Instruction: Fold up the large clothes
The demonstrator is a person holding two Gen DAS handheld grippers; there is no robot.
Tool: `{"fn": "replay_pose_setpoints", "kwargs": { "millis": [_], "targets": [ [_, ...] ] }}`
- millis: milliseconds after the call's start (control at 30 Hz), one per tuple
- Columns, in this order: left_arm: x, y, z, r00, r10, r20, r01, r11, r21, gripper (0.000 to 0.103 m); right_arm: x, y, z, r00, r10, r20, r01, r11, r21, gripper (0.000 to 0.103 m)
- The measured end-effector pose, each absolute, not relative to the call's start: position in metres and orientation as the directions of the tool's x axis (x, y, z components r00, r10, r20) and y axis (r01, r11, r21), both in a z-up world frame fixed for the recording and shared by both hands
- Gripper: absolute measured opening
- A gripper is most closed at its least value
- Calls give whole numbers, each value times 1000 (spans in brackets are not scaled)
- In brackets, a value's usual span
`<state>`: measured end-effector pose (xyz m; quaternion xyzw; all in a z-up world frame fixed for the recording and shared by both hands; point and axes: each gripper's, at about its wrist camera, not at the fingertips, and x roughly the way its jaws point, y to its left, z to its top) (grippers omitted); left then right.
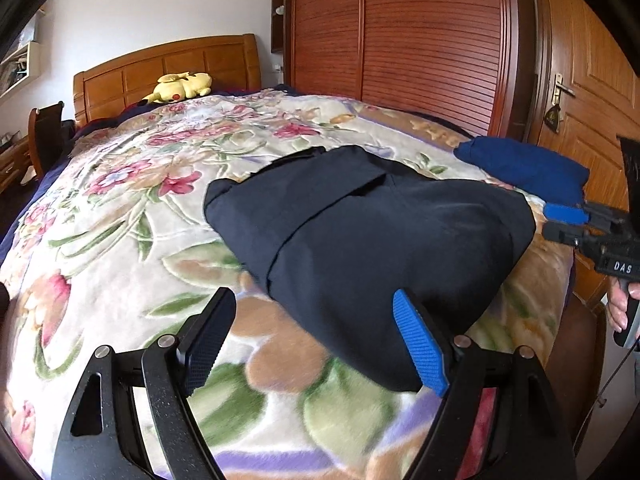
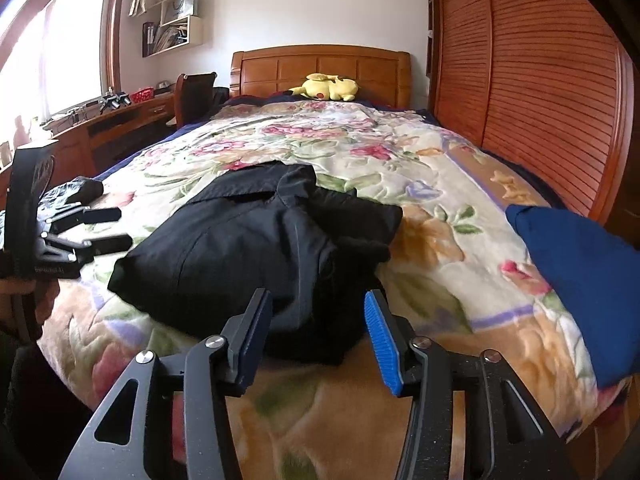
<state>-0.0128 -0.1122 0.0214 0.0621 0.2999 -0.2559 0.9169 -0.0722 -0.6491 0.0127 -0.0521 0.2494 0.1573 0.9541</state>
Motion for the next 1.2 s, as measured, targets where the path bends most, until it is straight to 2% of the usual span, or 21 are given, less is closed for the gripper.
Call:
{"fn": "replay_pose_setpoints", "kwargs": {
  "millis": [433,900,1100,1200],
  "targets": [
    [-15,-74,21,724,-392,-568,446,894,-49,82,-61,-649,-20,772,272,-575,-322,947,16,51],
    [-8,-57,12,731,-353,-584,408,912,-41,82,-10,-636,-46,751,309,-584,-282,949,140,51],
    [-8,-57,10,730,-350,-587,406,913,-39,82,-9,-634,-52,754,314,-577,-283,948,147,51],
    [-9,-56,10,728,-350,-589,406,913,-42,82,-11,-636,-53,748,341,-570,-302,939,164,37]
  ]
}}
